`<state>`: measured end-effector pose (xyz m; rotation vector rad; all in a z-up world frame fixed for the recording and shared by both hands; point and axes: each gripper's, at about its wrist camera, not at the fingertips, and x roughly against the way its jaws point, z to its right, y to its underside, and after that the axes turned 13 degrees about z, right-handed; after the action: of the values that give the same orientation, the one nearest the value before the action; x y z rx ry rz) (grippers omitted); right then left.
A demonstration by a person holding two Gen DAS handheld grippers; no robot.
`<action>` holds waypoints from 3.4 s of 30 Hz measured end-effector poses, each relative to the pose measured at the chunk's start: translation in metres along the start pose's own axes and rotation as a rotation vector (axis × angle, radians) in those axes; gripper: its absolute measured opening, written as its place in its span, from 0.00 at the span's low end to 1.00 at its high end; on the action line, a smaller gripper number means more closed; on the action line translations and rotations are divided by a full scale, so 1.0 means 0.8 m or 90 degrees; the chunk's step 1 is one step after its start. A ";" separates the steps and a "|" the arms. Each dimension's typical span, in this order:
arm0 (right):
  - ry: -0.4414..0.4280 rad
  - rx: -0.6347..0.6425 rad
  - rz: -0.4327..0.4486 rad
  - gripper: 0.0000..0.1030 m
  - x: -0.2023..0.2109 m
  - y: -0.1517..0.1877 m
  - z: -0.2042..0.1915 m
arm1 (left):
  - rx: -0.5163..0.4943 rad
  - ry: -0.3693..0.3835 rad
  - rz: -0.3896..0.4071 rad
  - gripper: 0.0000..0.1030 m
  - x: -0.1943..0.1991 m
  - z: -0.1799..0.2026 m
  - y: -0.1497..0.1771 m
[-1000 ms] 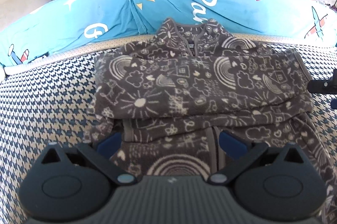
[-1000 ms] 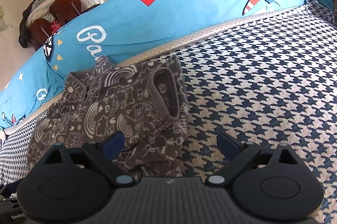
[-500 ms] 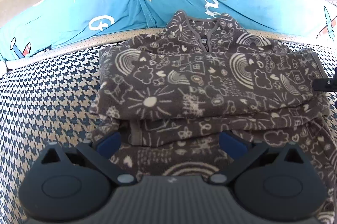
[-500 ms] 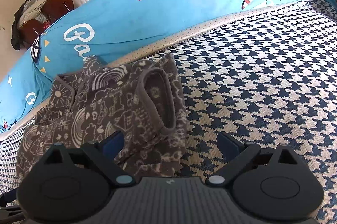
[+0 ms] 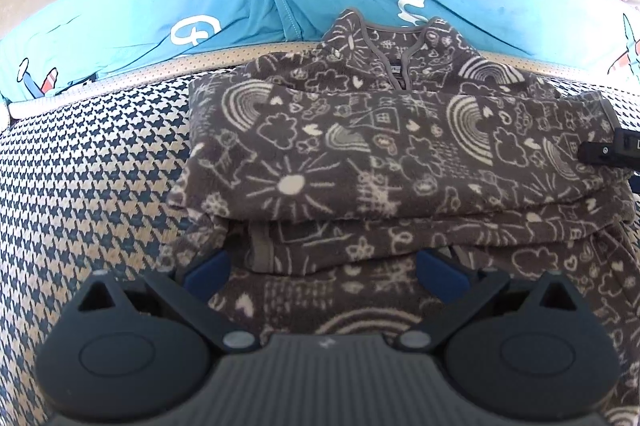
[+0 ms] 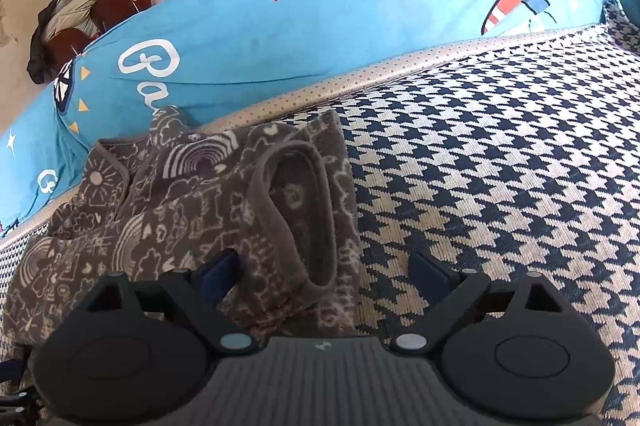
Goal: Fold clothes
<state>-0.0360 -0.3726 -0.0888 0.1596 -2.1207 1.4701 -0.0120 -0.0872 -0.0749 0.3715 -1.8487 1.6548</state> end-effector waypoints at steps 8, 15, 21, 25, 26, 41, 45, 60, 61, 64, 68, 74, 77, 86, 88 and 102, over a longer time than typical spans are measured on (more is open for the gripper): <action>-0.053 0.020 0.007 0.43 -0.001 0.001 -0.016 | 0.006 0.000 -0.006 1.00 -0.002 0.000 0.002; -0.058 0.025 0.020 0.23 0.006 -0.004 -0.026 | 0.005 0.002 -0.003 1.00 0.005 0.000 0.000; -0.036 0.000 0.011 0.28 0.002 -0.004 -0.024 | 0.004 0.000 -0.004 1.00 0.010 0.000 0.000; -0.022 -0.005 -0.003 0.37 -0.001 -0.003 -0.022 | 0.009 -0.001 -0.005 1.00 0.012 -0.001 -0.001; -0.020 -0.012 -0.008 0.39 -0.001 -0.003 -0.021 | 0.012 -0.001 -0.005 1.00 0.013 -0.001 -0.001; -0.040 0.023 -0.011 0.54 -0.003 0.008 -0.032 | 0.014 -0.003 -0.016 1.00 0.010 -0.001 0.002; -0.049 0.043 -0.004 0.44 -0.003 0.009 -0.038 | 0.018 0.000 -0.019 1.00 0.007 -0.003 0.002; -0.029 0.028 -0.011 0.46 -0.003 0.006 -0.040 | 0.010 0.003 -0.020 1.00 0.000 -0.007 0.005; -0.028 0.032 -0.012 0.48 -0.004 0.006 -0.041 | 0.008 0.002 -0.019 1.00 0.000 -0.007 0.005; -0.026 0.035 -0.013 0.53 -0.004 0.007 -0.043 | 0.003 0.001 -0.016 1.00 0.000 -0.007 0.005; -0.026 0.040 -0.014 0.58 -0.005 0.008 -0.046 | -0.010 -0.001 -0.008 1.00 0.001 -0.004 0.005; -0.024 0.046 -0.008 0.60 -0.005 0.011 -0.048 | -0.029 0.001 0.006 1.00 0.004 -0.001 0.005; -0.029 0.047 -0.004 0.57 -0.004 0.012 -0.048 | -0.032 0.001 0.007 1.00 0.004 0.000 0.005; -0.044 0.048 0.020 0.28 0.002 0.008 -0.051 | -0.028 0.001 0.004 1.00 0.003 -0.002 0.005; -0.044 0.052 0.028 0.26 0.005 0.006 -0.055 | -0.024 0.001 0.001 1.00 0.003 -0.004 0.005; -0.083 0.074 0.088 0.24 0.033 -0.011 -0.100 | 0.006 -0.011 0.005 1.00 0.011 -0.021 -0.003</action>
<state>-0.0254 -0.2990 -0.0486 0.1593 -2.1874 1.7062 -0.0128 -0.0697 -0.0674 0.3831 -1.8579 1.6706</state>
